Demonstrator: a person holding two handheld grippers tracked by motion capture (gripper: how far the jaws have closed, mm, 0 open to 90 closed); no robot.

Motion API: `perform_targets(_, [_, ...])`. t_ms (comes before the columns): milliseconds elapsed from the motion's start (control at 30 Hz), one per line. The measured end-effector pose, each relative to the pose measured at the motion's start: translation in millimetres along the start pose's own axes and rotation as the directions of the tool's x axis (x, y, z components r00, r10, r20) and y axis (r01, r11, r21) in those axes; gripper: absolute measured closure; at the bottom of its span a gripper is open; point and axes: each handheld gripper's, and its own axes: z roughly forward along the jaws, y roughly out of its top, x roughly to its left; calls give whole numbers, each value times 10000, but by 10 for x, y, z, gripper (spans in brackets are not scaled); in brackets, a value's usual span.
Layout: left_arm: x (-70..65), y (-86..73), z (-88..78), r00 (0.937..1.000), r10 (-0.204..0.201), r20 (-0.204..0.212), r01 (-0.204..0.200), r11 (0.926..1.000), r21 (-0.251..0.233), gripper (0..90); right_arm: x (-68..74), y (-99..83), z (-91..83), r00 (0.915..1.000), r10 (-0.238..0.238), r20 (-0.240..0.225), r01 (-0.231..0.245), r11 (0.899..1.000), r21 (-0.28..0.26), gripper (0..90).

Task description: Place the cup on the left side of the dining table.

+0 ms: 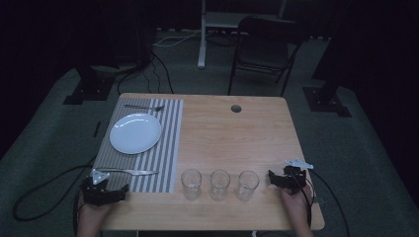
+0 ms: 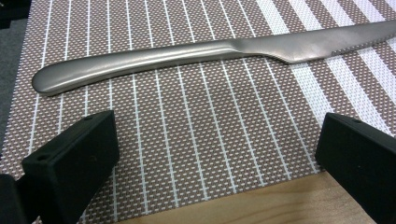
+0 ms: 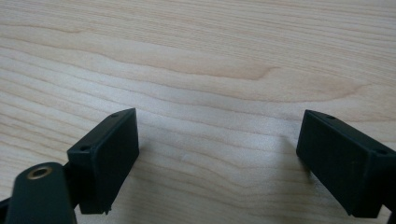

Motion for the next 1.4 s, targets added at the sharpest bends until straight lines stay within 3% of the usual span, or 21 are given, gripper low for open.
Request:
perform_targets(233, [5,-2,-2,10000,60,45,-60,10000,1,0,-39,-7,-7,9994,250,248,-249,9997,-14,128])
perform_targets(767, [16,-12,-10,9997,178,174,-178,9998,-5,0,-33,-12,-10,9995,211,237,-211,9998,-11,126])
perform_targets(1000, [4,-32,-48,9971,610,444,-605,9981,-123,12,-33,-11,-10,9995,213,236,-213,9998,-13,126])
perform_targets(1267, [45,-37,-75,9968,345,726,-330,9992,-226,12,-33,-11,-10,9995,214,234,-214,9998,-13,126])
perform_targets(1400, [20,-53,-90,9953,640,727,-626,9978,-217,12,-32,-12,-12,9995,224,240,-223,9997,-12,128])
